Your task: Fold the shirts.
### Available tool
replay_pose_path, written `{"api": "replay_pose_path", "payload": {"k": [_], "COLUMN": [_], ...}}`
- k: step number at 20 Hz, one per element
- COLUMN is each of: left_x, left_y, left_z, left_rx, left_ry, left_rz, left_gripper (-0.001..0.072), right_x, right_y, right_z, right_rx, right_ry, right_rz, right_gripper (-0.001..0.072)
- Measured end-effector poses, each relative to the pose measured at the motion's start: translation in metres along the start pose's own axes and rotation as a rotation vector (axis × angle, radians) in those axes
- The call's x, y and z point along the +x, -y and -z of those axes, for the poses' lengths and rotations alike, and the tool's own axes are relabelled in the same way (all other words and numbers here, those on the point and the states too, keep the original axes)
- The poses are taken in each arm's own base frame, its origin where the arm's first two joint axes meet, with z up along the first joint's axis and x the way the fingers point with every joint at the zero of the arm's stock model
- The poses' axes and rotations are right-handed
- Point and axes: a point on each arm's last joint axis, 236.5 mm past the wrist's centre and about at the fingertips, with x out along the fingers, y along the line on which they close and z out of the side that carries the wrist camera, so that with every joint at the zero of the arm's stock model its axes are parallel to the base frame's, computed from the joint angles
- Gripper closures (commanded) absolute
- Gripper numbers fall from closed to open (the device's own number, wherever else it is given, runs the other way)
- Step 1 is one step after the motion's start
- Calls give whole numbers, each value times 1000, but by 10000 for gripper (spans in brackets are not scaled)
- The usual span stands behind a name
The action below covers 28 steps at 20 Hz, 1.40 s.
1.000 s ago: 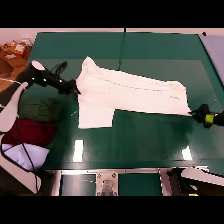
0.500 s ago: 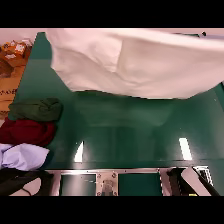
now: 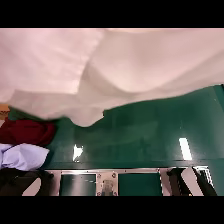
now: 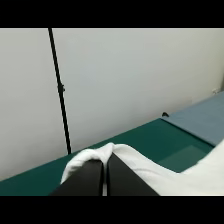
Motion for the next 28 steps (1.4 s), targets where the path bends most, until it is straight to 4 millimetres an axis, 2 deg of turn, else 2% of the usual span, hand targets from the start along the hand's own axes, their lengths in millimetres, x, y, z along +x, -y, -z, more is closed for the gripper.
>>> {"api": "replay_pose_path", "payload": {"k": [2,3,5,8,11,13,16,19,22,23,25,28], "left_x": [23,39,75,130,176,196,216,224,223,218,208,183], "left_y": [-18,-30,-60,-100,-131,-149,-171,-184,-186,-184,-178,-167], "left_z": [32,55,113,212,316,382,449,489,520,533,546,570], "left_rx": [-71,-112,-208,-360,-503,-573,-642,-668,-670,-665,-651,-630], "left_ry": [-80,-131,-251,-417,-553,-631,-671,-687,-740,-779,-844,-993], "left_rz": [-4,-11,-28,-37,-41,-65,-114,-148,-153,-147,-128,-102], "left_gripper": [685,685,685,685,686,685,685,685,686,686,686,686], "right_x": [9,17,37,75,115,136,161,179,180,175,160,129], "right_y": [27,48,93,153,208,239,275,292,304,306,309,306], "right_z": [20,35,78,165,264,327,396,434,456,463,477,494], "right_rx": [58,103,208,350,464,519,571,591,584,581,569,543], "right_ry": [-69,-110,-212,-368,-513,-597,-684,-733,-777,-809,-891,-1022], "right_rz": [33,55,82,107,153,193,232,236,252,259,277,311], "right_gripper": [695,695,695,695,695,695,695,695,697,697,698,697]}}
